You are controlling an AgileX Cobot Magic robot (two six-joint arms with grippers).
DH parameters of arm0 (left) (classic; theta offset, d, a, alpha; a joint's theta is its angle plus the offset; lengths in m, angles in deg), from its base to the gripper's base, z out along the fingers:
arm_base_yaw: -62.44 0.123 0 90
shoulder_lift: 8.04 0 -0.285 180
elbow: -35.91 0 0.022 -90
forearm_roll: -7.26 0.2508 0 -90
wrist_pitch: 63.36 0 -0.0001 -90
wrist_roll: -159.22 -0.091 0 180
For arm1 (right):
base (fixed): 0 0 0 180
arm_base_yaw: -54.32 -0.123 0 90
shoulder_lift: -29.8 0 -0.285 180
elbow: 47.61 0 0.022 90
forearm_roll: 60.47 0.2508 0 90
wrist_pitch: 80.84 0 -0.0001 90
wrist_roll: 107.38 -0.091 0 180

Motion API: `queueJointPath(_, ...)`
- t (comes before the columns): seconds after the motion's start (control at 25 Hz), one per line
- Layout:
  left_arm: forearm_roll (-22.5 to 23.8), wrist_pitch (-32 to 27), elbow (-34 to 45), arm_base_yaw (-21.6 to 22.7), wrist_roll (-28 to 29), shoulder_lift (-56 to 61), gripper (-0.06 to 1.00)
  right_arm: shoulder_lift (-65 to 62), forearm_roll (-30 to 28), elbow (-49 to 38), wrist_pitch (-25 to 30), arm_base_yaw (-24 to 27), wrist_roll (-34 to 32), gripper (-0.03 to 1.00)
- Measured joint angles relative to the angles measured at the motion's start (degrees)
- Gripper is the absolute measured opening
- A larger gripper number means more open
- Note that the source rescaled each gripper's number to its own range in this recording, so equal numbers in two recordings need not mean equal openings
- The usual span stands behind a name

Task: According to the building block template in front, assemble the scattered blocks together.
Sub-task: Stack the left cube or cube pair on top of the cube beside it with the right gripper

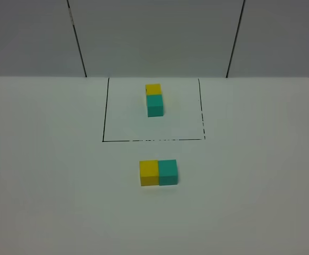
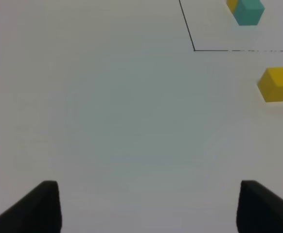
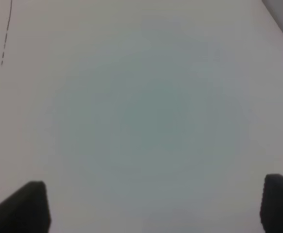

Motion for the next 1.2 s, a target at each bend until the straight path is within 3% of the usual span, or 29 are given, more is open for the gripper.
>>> queueJointPath(0.2,0.0,0.0,0.0,0.0,0.0,0.0,0.64,1.3,2.1,4.3,-4.6,0.0,-0.3,0.75)
queueJointPath(0.32,0.0,0.0,0.0,0.0,0.0,0.0,0.64,7.0,5.1,7.9,-9.8,0.0,3.8,0.75)
queueJointPath(0.44,0.0,0.0,0.0,0.0,0.0,0.0,0.64,18.7,10.7,10.4,-14.1,-1.1,12.5,0.75)
queueJointPath(0.56,0.0,0.0,0.0,0.0,0.0,0.0,0.64,34.1,20.8,12.7,-16.9,-2.5,25.2,0.77)
queueJointPath(0.72,0.0,0.0,0.0,0.0,0.0,0.0,0.64,59.1,28.3,17.9,-17.6,-8.2,40.5,0.82)
queueJointPath(0.8,0.0,0.0,0.0,0.0,0.0,0.0,0.64,70.4,27.3,22.3,-16.8,-12.2,44.5,0.83)
queueJointPath(0.96,0.0,0.0,0.0,0.0,0.0,0.0,0.64,88.4,18.3,33.7,-14.5,-21.0,46.7,0.83)
queueJointPath(1.2,0.0,0.0,0.0,0.0,0.0,0.0,0.64,103.4,6.8,47.7,-11.9,-31.6,49.0,0.83)
